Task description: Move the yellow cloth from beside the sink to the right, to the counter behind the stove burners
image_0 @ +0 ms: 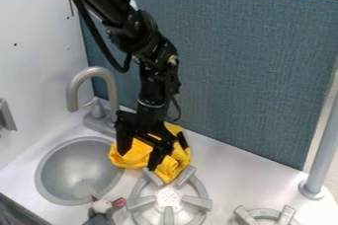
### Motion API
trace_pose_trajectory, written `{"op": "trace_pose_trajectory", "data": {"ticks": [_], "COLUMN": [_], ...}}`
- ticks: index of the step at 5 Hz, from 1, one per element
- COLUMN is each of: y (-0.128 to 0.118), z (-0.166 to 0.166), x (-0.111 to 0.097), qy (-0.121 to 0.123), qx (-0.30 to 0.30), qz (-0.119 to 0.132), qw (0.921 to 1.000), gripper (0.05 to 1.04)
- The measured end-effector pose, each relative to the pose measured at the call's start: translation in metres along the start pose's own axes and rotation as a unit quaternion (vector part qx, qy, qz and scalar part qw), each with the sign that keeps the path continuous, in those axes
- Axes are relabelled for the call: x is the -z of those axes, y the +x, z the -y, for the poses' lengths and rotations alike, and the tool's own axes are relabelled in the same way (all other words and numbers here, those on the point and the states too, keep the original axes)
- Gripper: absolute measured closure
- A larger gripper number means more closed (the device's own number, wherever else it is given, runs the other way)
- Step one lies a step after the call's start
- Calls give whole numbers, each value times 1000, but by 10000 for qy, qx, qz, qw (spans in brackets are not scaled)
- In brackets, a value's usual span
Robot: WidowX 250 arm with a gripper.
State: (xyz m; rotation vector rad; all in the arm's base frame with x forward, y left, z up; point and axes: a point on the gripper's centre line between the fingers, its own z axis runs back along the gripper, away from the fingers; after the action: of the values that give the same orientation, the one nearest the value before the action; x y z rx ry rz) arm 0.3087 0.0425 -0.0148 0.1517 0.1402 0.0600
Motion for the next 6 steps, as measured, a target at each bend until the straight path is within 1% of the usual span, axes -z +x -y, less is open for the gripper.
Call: {"op": "trace_pose_trajectory", "data": {"ticks": [1, 2, 3, 4, 5, 6], "y": [-3, 26, 52, 68, 73, 84], "z": [2, 3, -2, -15, -21, -28], "x": [13, 16, 23, 31, 46, 60], "qy": [-9, -8, 182, 315, 365, 312], "qx": [20, -10, -21, -144, -145, -159], "qz": [-199, -72, 50, 46, -159, -190], "qw": [9998, 10000, 9998, 9994, 9991, 9992], "gripper": [83, 83, 83, 83, 83, 83]}}
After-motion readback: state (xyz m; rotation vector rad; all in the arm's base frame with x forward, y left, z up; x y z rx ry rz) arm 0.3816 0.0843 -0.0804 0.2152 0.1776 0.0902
